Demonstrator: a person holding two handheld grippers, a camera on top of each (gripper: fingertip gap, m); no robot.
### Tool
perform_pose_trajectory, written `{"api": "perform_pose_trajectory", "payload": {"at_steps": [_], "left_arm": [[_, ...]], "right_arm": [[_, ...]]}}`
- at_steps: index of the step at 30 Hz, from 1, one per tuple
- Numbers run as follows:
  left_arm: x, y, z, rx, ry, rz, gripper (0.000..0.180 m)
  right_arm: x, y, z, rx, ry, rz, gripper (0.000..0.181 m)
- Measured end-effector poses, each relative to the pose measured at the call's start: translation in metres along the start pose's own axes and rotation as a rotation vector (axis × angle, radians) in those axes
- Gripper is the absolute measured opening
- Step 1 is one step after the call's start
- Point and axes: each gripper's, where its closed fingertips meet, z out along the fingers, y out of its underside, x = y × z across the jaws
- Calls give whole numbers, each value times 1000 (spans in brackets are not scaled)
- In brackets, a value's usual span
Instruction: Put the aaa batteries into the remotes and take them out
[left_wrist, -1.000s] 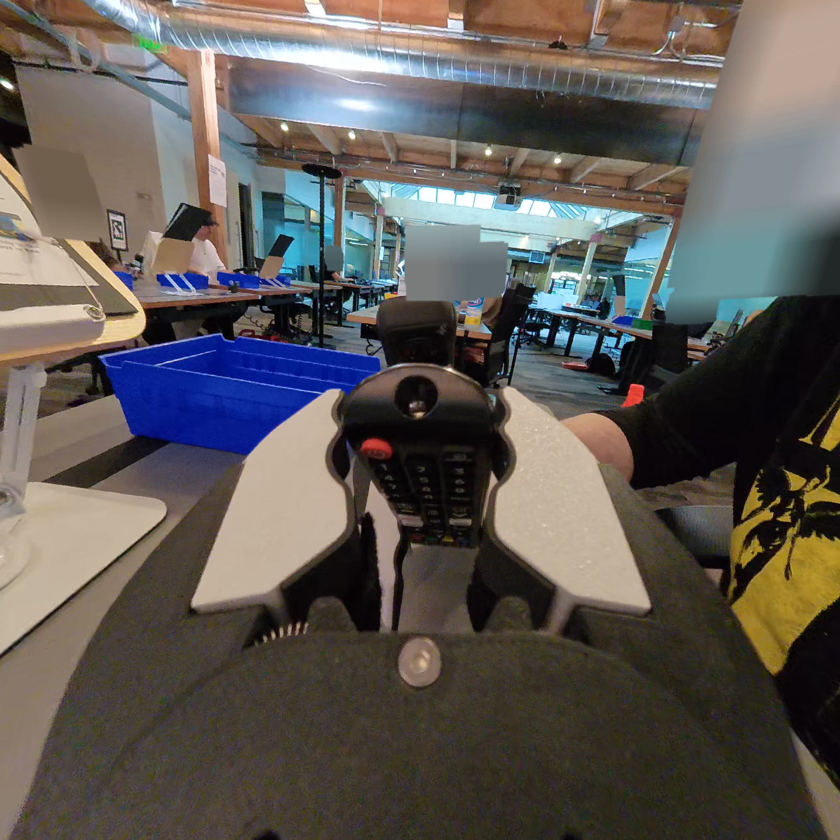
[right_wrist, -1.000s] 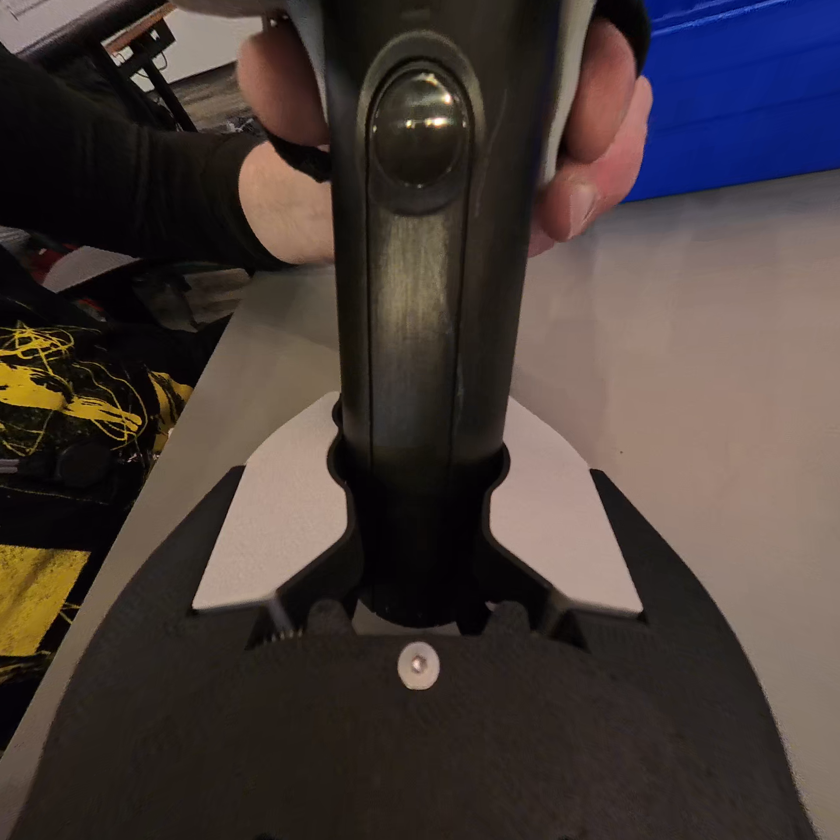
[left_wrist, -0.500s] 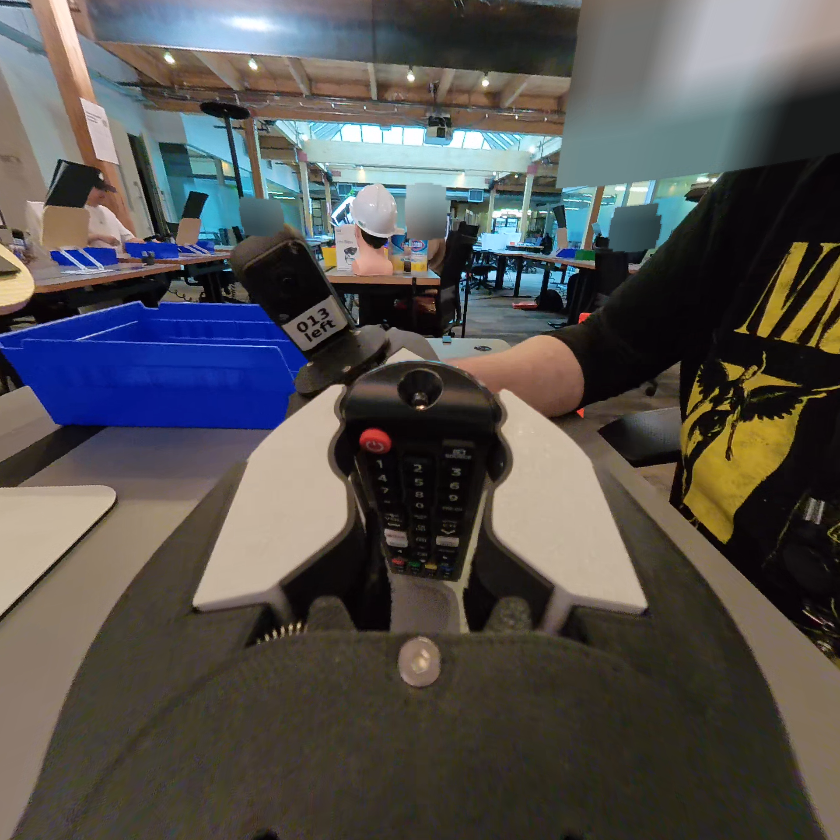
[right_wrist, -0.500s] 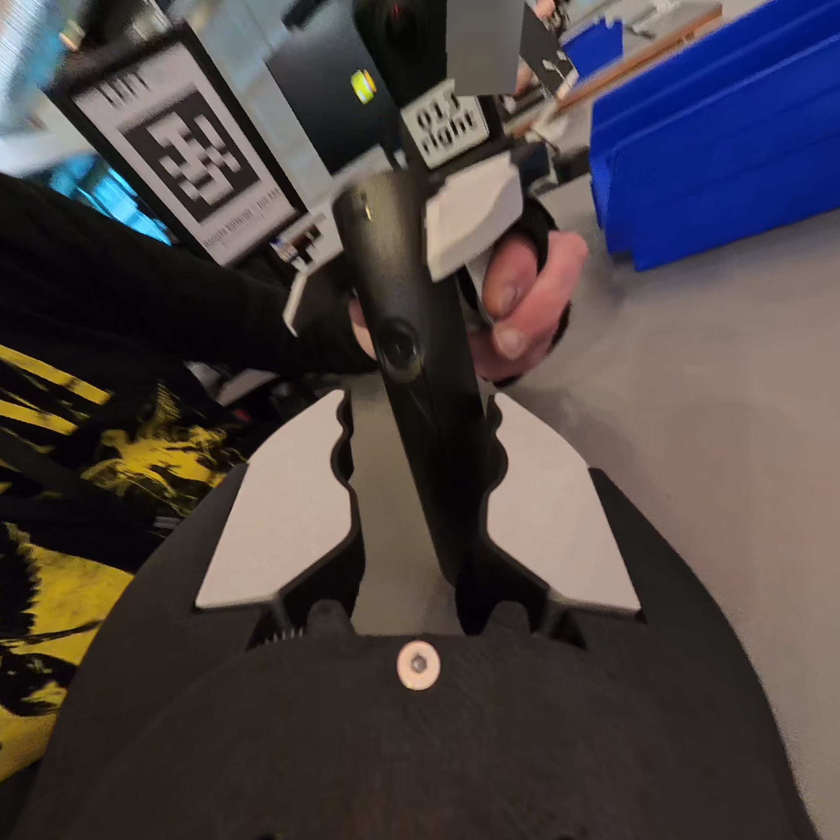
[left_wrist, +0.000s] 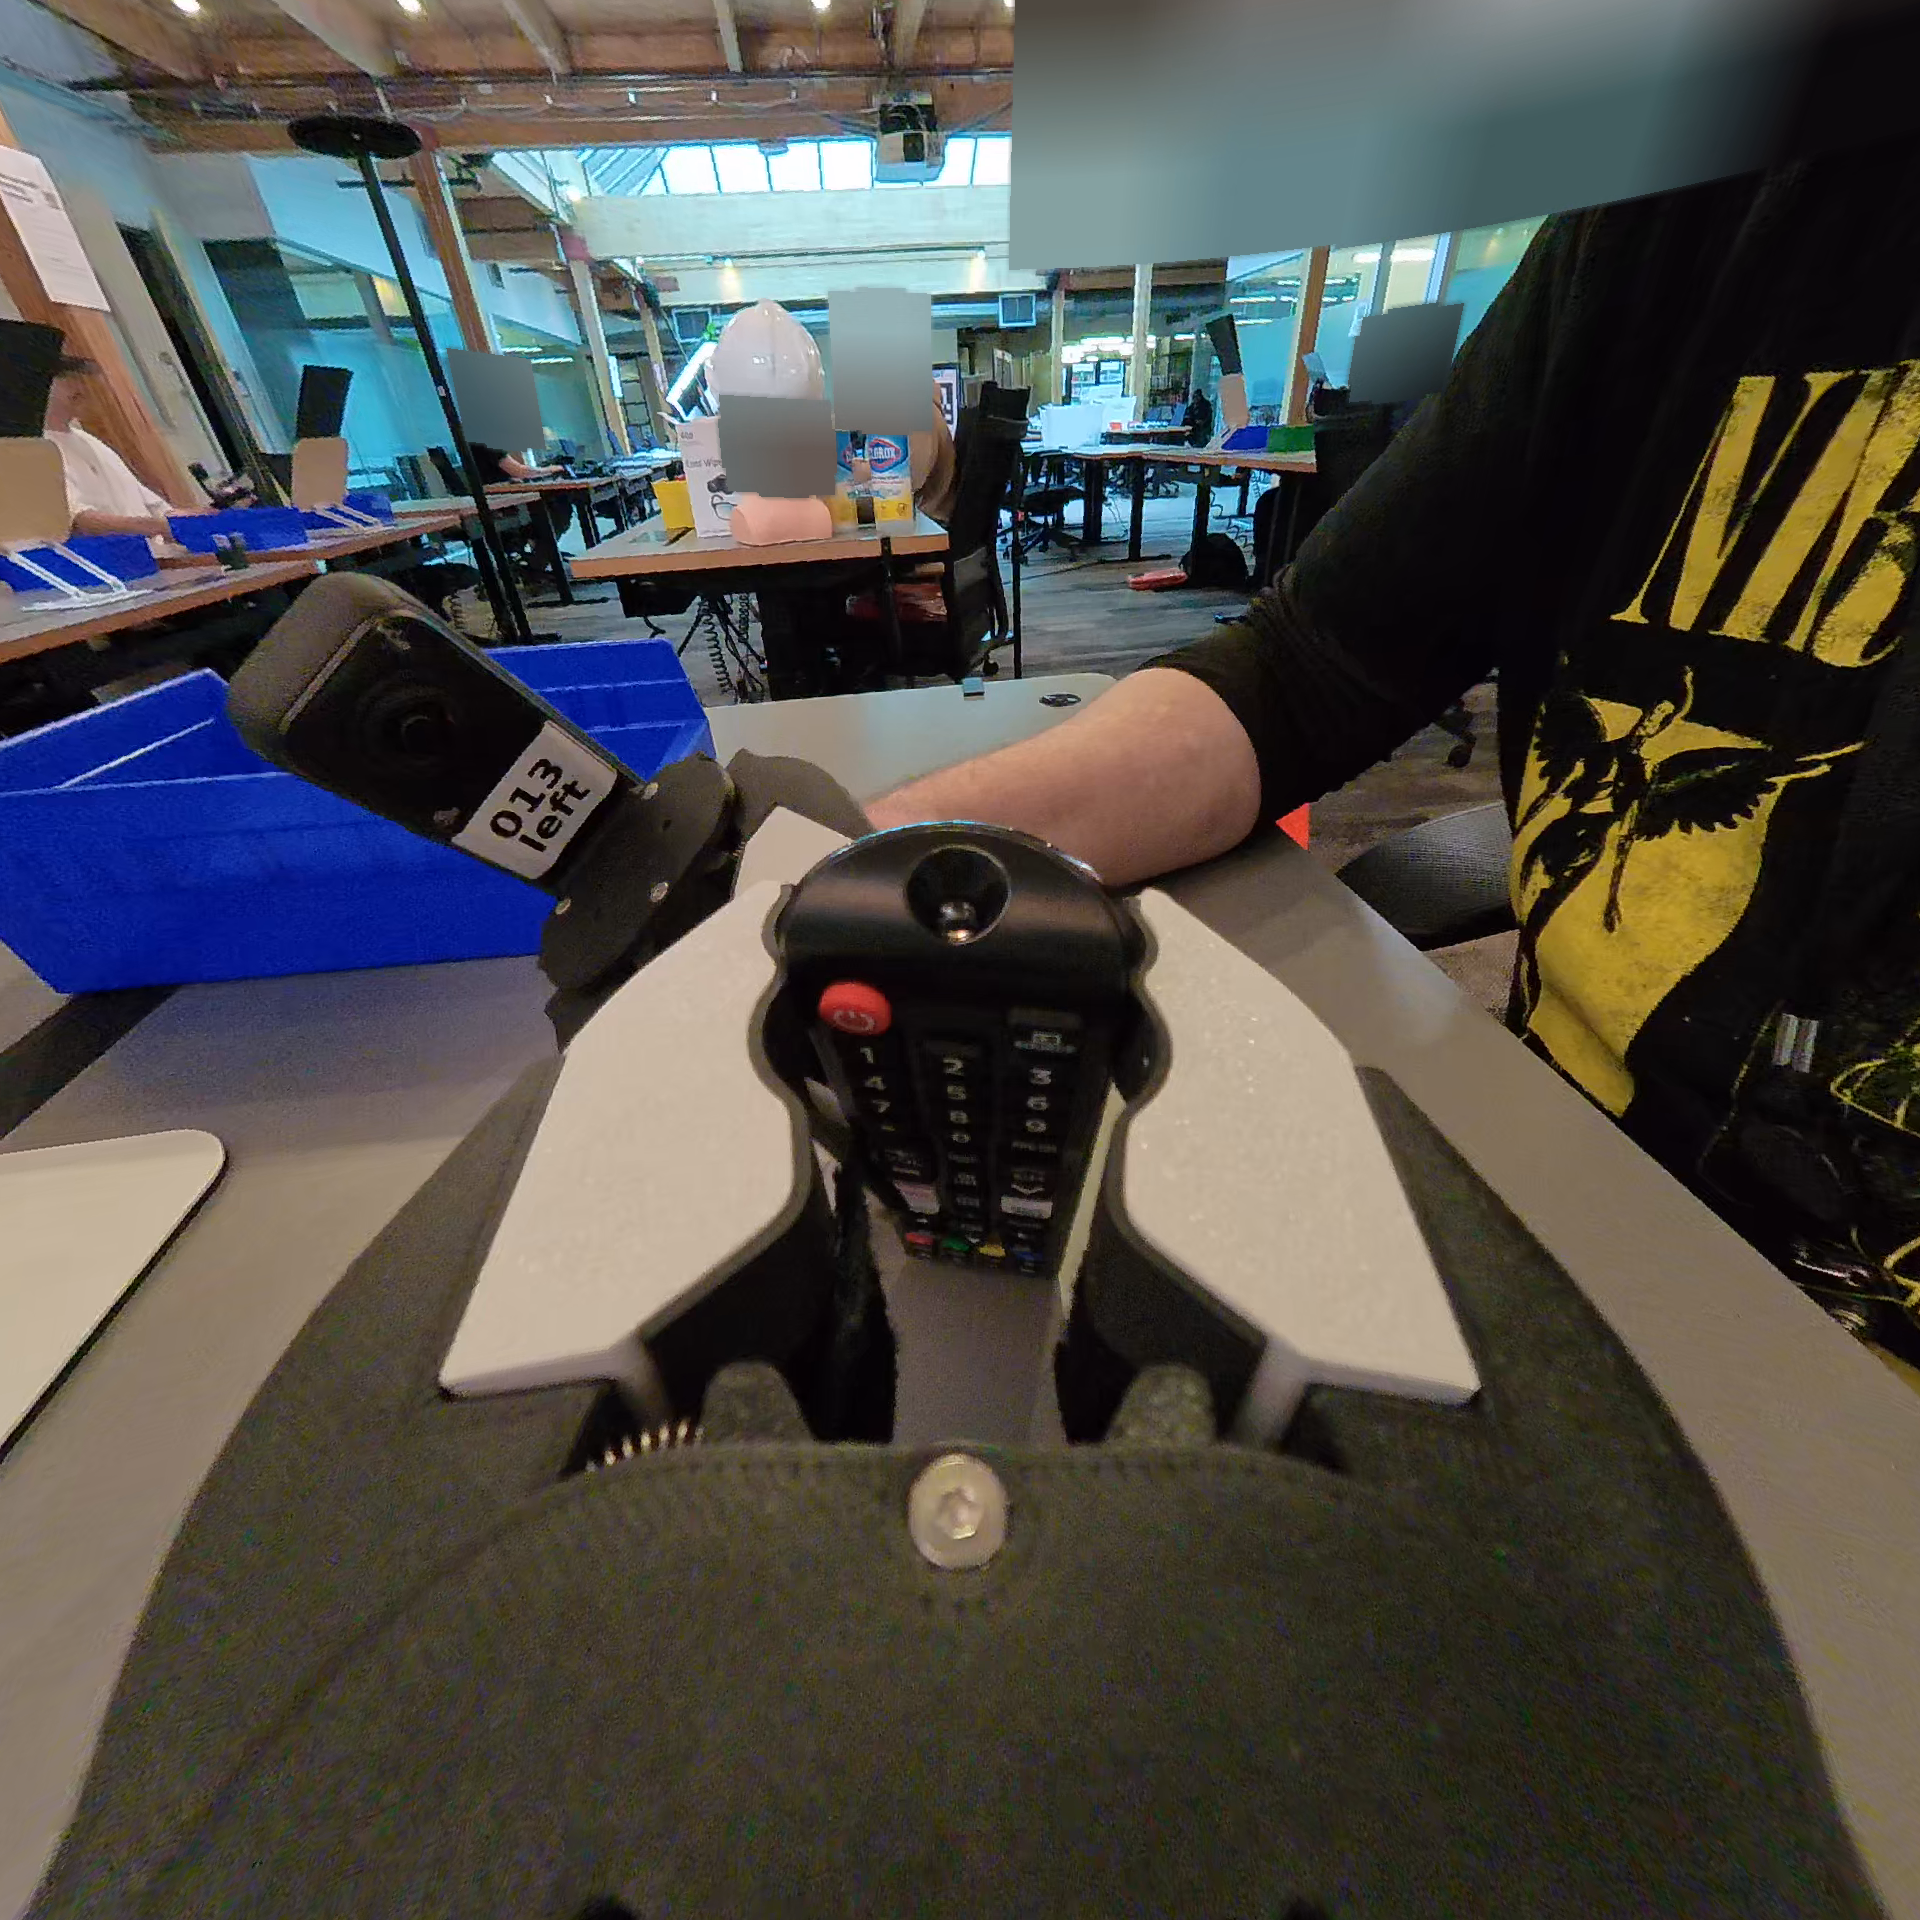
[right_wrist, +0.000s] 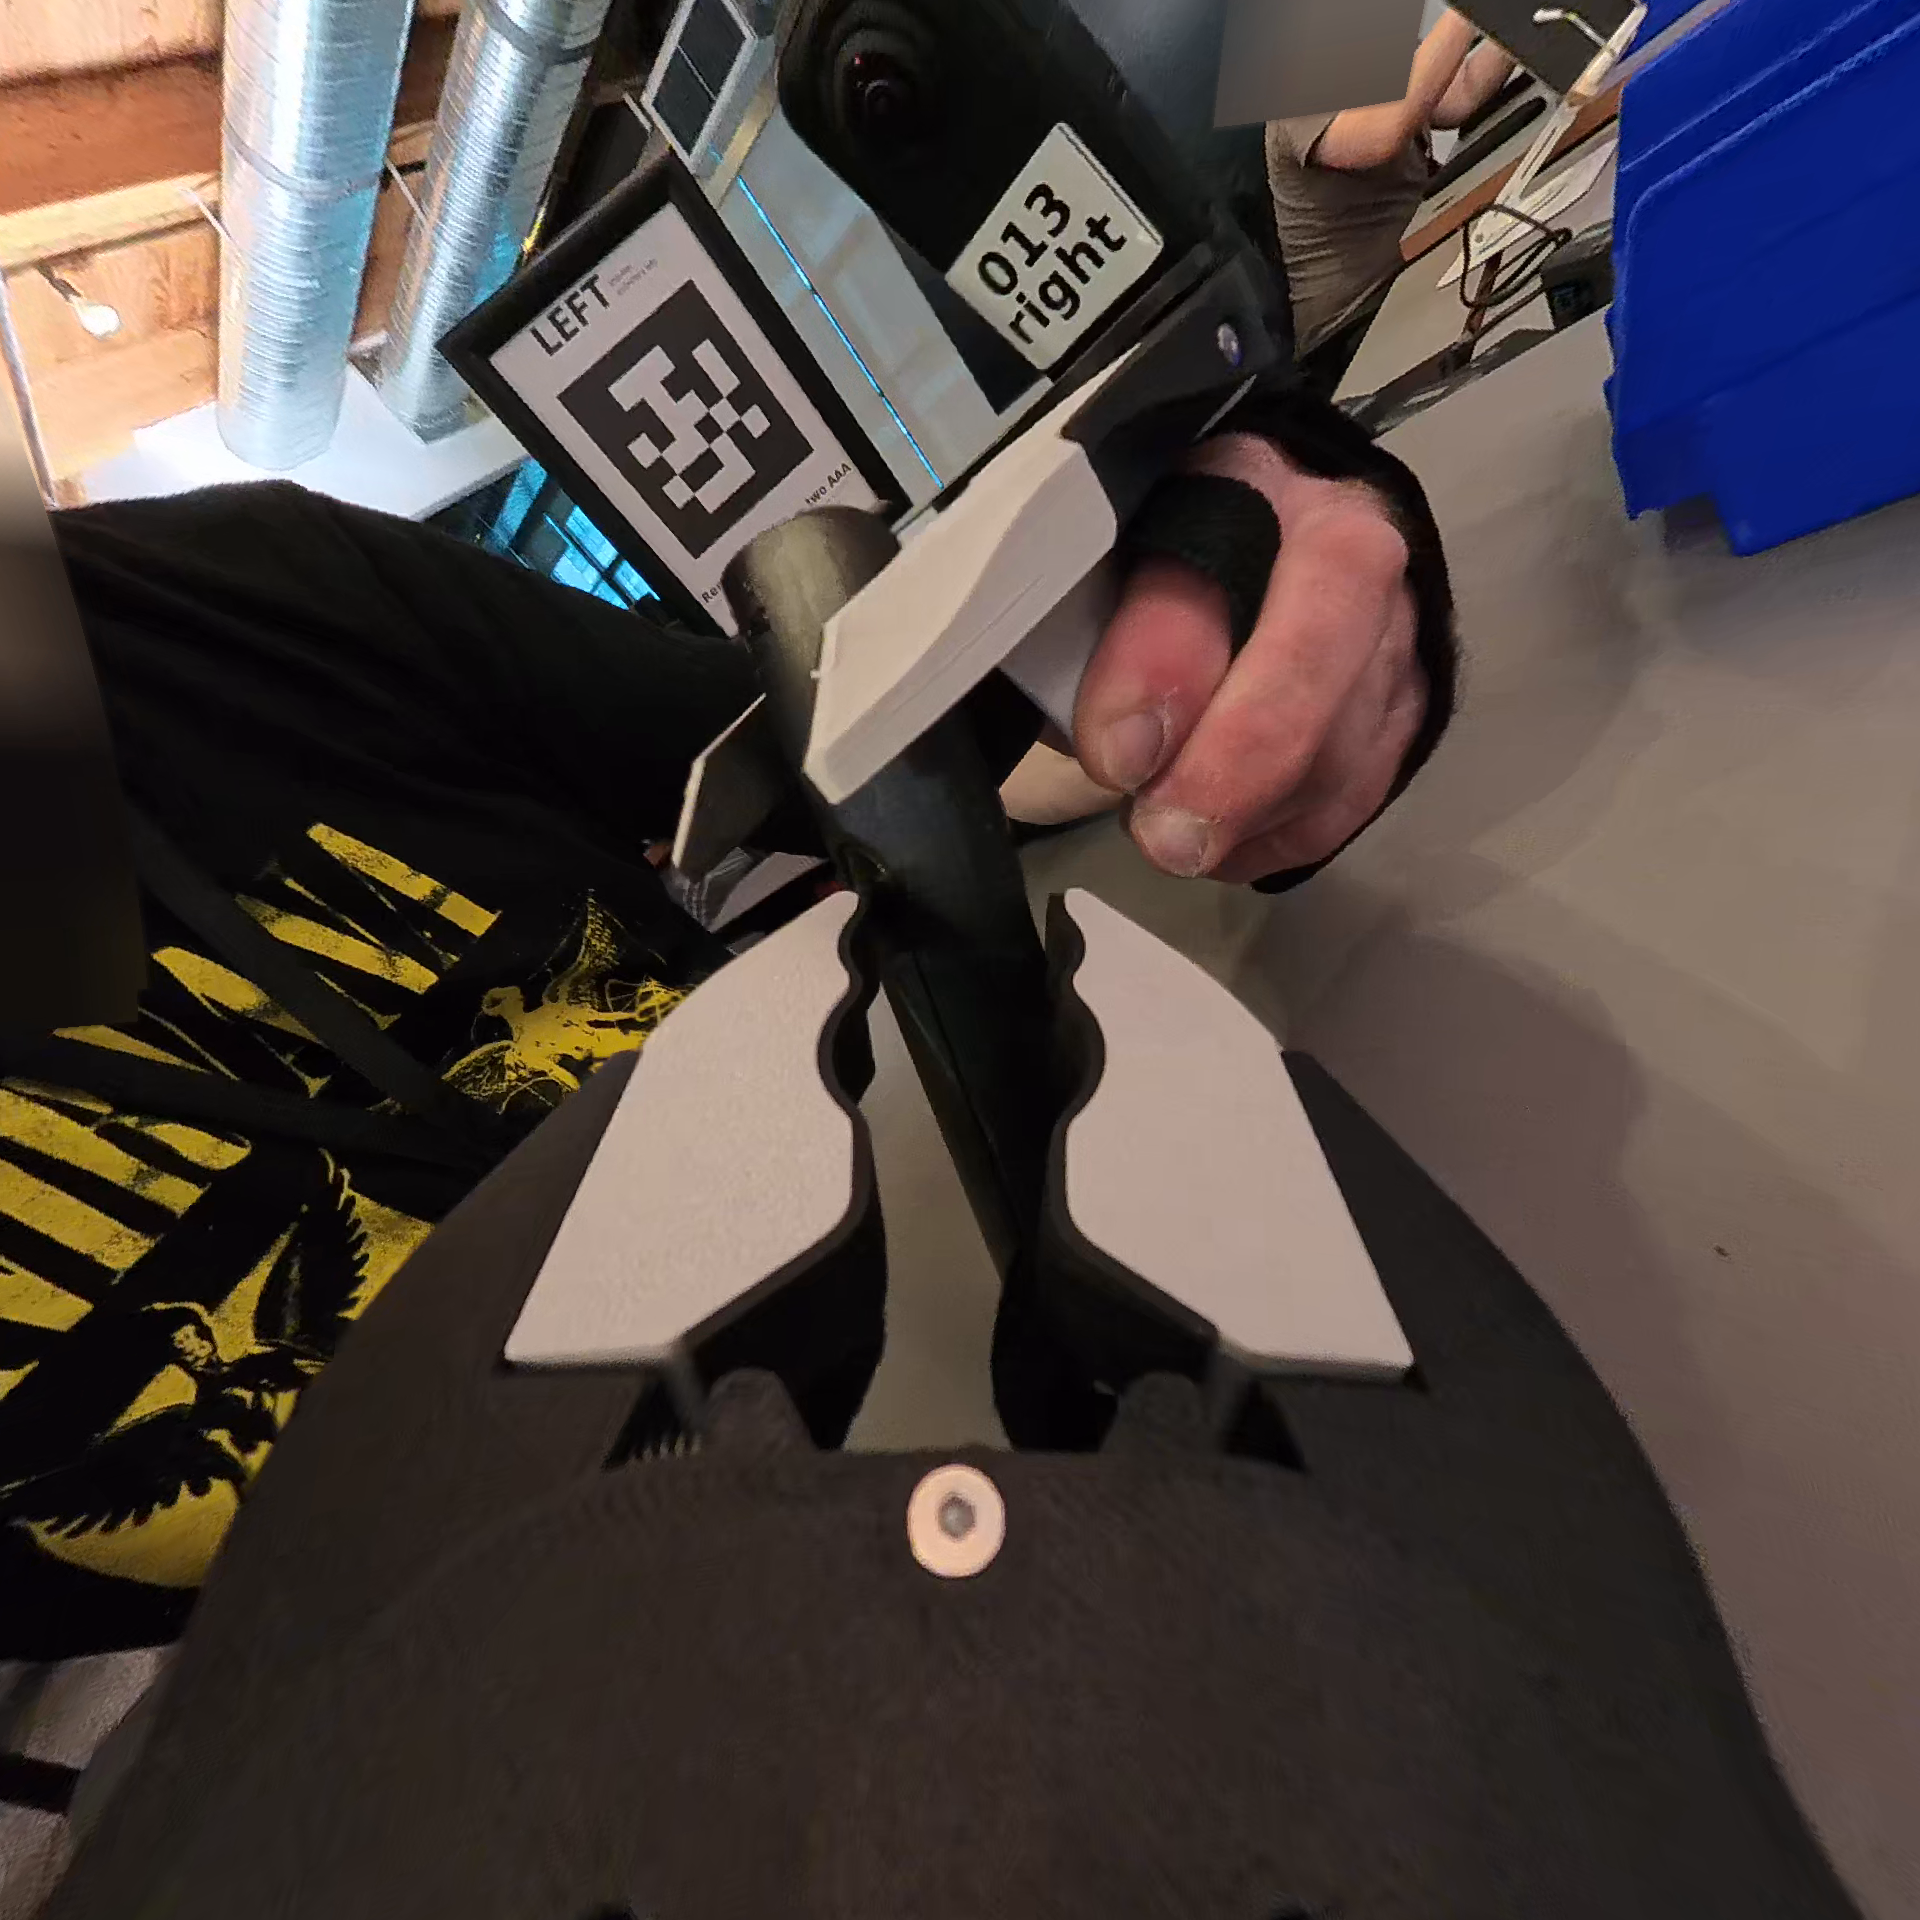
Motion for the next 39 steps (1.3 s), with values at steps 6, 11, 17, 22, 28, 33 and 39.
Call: {"api": "perform_pose_trajectory", "payload": {"at_steps": [6, 11, 17, 22, 28, 33, 39], "left_arm": [[2, 0, 3, -21, 0, 4, 57], [5, -2, 9, -33, 4, 16, 56], [1, 22, 10, -118, -20, -16, 56], [4, 5, 14, -35, 4, -18, 56], [15, -15, 26, -53, 73, 56, 55], [13, -15, 23, -41, 57, 53, 54], [9, -14, 17, -27, 26, 42, 52]], "right_arm": [[-3, 4, -1, -73, 22, -10, 30], [-7, 7, -4, -138, 19, -15, 31], [-6, 25, -13, -221, 12, 24, 27], [-10, 14, -11, -127, 15, -57, 28], [-18, 6, -3, -115, -34, -133, 30], [-15, 6, -2, -122, 11, -138, 30], [-11, 6, 1, -162, 37, -127, 29]]}}
